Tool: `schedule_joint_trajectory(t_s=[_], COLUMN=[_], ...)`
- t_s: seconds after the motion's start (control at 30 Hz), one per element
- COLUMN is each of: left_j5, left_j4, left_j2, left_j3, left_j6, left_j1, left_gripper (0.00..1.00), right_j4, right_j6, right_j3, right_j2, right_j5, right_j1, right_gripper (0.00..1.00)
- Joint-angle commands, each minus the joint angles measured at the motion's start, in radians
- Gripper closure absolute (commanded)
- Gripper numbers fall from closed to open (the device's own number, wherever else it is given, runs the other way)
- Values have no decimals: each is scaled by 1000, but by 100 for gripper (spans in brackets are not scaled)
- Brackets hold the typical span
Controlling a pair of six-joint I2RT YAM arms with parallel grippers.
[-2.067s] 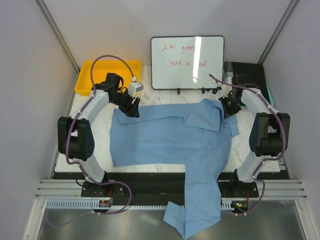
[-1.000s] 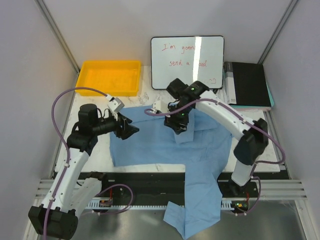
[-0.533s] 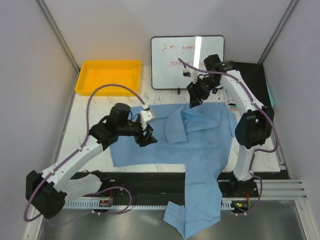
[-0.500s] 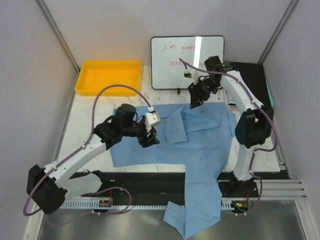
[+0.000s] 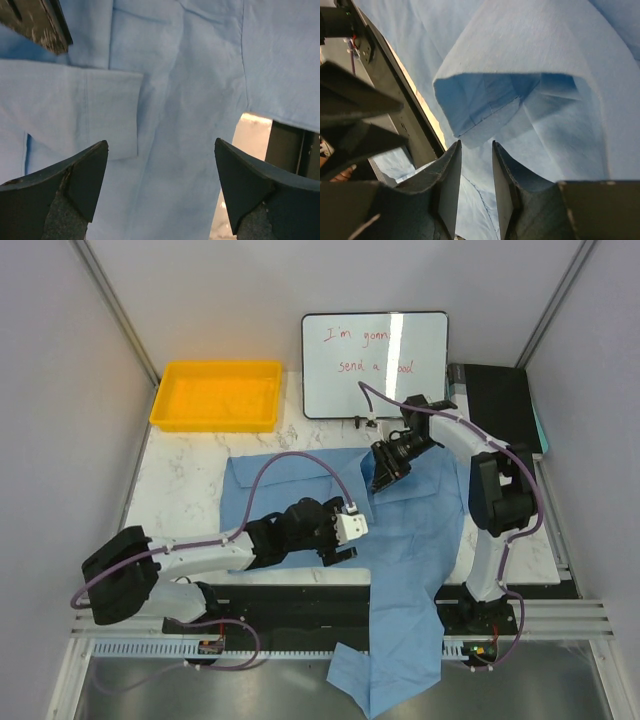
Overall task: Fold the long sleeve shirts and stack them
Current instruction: Fold the shirt
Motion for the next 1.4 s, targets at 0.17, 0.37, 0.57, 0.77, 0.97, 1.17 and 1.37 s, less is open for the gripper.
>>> schedule_joint_trajectory(t_s=[0.17,0.37,0.57,0.77,0.97,1.17,1.37], left_j5=[-350,-403,-423,-415,-406,-338,-245], left_j4=[458,503,546,526,437,318,173], left_j2=[180,258,292,303,330,272,186], left_j3=[12,20,-1,-12,22,52,84], left_j6=[-106,-168,-199,-262,-342,-324,-320], left_j1=[-113,-113,-112,-89,-61,-30,-10], left_gripper=[1,1,3,12,39,80,98], right_j4=[230,328,386,422,428,322,207], right_j6=[165,240,292,323,331,237,171], right_j3=[-171,-260,-288,-268,-269,-239,-216], right_j2=[-73,-84,-70,-53,-70,-159,-285], right_j5=[-61,-54,-74,-83,-92,-84,-63], right_j1=[5,51,100,100,98,72,25], right_gripper=[69,80,80,80,80,79,76])
